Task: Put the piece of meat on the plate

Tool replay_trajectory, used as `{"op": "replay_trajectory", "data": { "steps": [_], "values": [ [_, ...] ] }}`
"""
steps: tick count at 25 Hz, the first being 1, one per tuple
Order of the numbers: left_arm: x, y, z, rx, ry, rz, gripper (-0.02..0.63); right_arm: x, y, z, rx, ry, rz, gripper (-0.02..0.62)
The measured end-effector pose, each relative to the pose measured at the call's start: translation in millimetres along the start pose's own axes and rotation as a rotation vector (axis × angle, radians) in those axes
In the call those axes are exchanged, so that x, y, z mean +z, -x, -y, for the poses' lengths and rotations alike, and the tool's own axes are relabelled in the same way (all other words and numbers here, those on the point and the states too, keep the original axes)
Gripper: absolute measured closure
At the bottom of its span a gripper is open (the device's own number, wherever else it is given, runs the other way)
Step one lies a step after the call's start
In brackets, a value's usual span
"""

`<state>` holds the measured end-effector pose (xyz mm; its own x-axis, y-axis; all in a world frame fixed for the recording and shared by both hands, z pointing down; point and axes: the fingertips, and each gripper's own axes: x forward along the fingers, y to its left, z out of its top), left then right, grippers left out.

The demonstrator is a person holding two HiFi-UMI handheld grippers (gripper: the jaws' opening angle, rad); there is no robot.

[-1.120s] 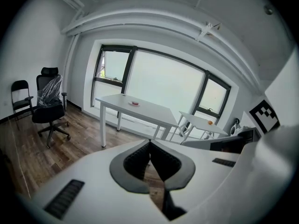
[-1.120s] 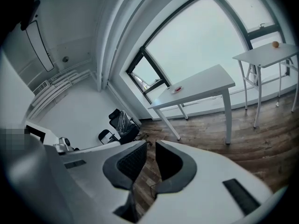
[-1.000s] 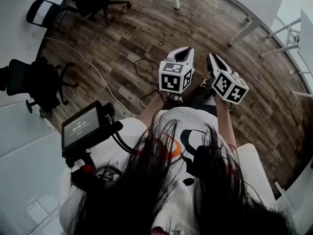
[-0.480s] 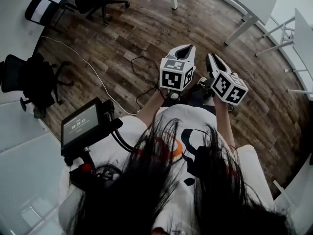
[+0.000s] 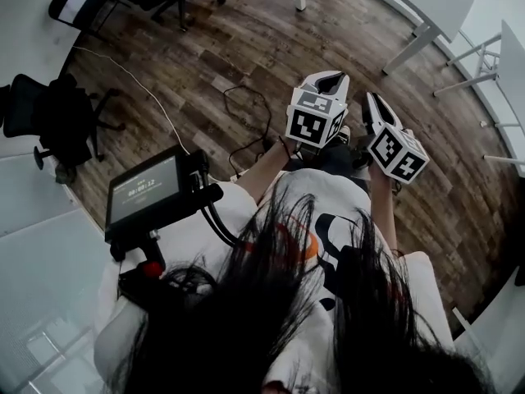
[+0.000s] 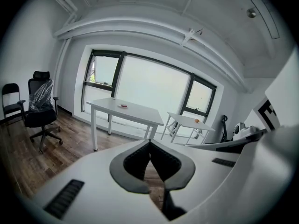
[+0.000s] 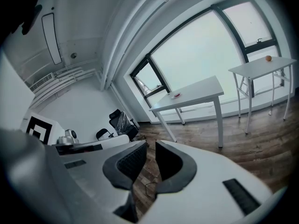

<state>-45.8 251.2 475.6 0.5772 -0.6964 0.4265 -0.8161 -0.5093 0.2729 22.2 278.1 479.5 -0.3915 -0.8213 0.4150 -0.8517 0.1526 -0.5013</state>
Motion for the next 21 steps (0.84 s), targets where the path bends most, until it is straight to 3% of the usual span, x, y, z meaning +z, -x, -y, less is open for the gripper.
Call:
{"op": "replay_trajectory", "data": {
  "steps": [21],
  "values": [
    [-9.5, -0.1, -1.8, 0.004, -0.036, -0.03, 0.601, -13.6, 2.3, 10.6, -0.019, -0.047, 0.003, 0.528]
  ]
}}
